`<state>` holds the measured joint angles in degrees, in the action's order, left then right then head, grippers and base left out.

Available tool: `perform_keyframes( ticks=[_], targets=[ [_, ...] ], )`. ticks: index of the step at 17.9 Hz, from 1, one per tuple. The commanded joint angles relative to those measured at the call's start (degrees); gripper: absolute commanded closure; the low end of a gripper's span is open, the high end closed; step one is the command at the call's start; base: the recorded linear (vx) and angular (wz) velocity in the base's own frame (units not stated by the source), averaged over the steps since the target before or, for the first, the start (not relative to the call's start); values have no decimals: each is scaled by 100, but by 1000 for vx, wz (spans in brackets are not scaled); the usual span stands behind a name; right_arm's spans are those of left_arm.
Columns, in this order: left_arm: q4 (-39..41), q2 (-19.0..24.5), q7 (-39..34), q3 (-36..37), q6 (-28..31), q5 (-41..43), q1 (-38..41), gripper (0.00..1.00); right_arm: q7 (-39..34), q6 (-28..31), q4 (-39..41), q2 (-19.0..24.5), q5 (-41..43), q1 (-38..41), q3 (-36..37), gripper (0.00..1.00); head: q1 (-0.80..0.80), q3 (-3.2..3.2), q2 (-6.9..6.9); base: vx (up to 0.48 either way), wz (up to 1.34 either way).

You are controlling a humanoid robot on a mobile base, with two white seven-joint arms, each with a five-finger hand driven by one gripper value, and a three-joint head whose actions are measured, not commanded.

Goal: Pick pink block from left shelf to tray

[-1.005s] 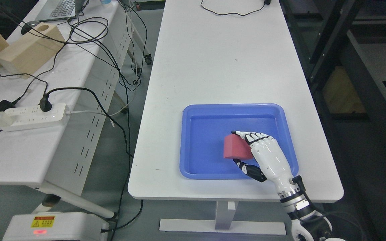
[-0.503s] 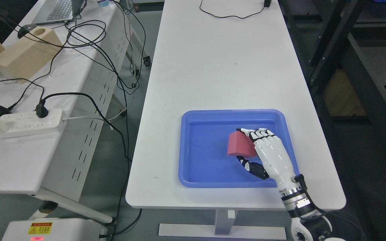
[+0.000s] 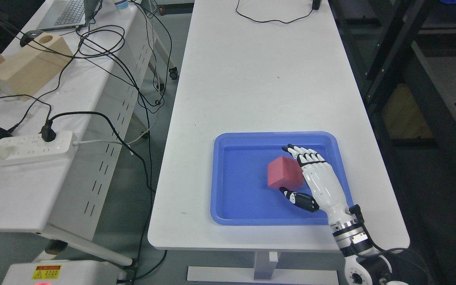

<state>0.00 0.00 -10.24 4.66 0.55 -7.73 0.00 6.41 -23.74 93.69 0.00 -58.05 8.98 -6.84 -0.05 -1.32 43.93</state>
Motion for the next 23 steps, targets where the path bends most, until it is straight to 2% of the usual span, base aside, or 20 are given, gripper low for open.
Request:
perform_keyframes(
  ticks=[1,2,5,9,12,16,19,23],
  targets=[
    [100,100,-5,0,-2,0,-167,0,-377,1,0,-100,890,7,60,5,0,0,0,0,0],
    [100,100,-5,0,-2,0,-167,0,-412,9,0,-100,1118,7,78,1,0,0,0,0,0],
    [100,100,-5,0,-2,0,-167,0,-413,18,0,-100,1794,7,165,1,0,0,0,0,0],
    [100,100,-5,0,-2,0,-167,0,-422,-43,0,-100,3840,-2,516,1,0,0,0,0,0],
    [100,100,-5,0,-2,0,-167,0,-430,-52,0,-100,4739,-2,684,1,0,0,0,0,0],
    [100,100,-5,0,-2,0,-167,0,-430,36,0,-100,4987,25,834,1,0,0,0,0,0],
    [100,100,-5,0,-2,0,-167,0,-614,474,0,-100,4996,42,869,1,0,0,0,-7,0],
    [100,100,-5,0,-2,0,-167,0,-650,528,0,-100,5365,42,1080,1,0,0,0,-19,1]
  ],
)
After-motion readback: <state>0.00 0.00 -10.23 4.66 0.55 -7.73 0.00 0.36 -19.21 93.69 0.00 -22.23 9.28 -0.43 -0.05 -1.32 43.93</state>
